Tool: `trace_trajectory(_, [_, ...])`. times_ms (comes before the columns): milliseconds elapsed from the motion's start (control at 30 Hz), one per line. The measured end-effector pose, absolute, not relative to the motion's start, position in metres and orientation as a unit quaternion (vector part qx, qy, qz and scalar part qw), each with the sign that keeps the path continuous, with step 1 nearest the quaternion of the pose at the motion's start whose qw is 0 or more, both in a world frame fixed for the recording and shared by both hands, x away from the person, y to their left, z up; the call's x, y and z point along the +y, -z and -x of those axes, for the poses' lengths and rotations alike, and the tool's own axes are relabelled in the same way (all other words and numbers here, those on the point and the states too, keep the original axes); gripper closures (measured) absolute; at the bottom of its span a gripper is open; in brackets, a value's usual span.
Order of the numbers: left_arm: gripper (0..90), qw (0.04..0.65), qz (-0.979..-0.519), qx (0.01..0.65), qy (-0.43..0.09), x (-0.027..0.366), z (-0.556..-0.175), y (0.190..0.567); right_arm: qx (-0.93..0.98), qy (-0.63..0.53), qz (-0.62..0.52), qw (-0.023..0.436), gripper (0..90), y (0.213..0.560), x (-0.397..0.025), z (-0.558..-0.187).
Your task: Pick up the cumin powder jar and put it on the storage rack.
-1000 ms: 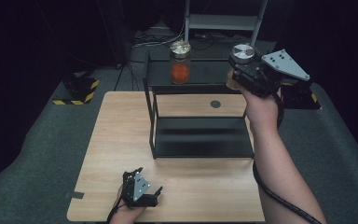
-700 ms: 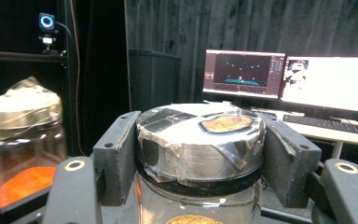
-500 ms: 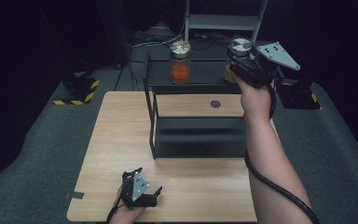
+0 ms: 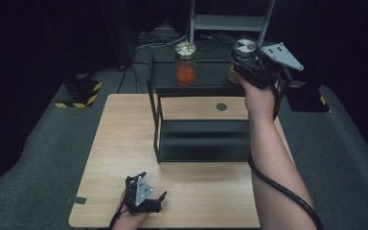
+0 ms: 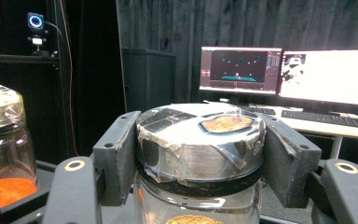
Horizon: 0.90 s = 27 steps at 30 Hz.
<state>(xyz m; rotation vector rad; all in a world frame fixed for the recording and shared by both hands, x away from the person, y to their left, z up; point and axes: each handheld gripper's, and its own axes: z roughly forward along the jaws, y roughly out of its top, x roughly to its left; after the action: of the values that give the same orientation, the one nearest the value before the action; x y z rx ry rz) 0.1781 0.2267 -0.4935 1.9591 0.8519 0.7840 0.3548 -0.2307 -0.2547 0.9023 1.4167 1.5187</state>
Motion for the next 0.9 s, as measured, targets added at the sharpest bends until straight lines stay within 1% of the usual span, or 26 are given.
trace_trajectory(800, [1.1, 0.422, -0.780, 0.340, -0.312, 0.2272, -0.1779, 0.4941, 0.567, -0.609, -0.362, 0.420, 33.4, 0.2589, -0.2324, -0.3567])
trace_trajectory(900, [1.1, 0.421, -0.780, 0.342, -0.312, 0.2271, -0.1781, 0.4938, 0.573, -0.603, -0.362, 0.421, 29.8, 0.2560, -0.2318, -0.3564])
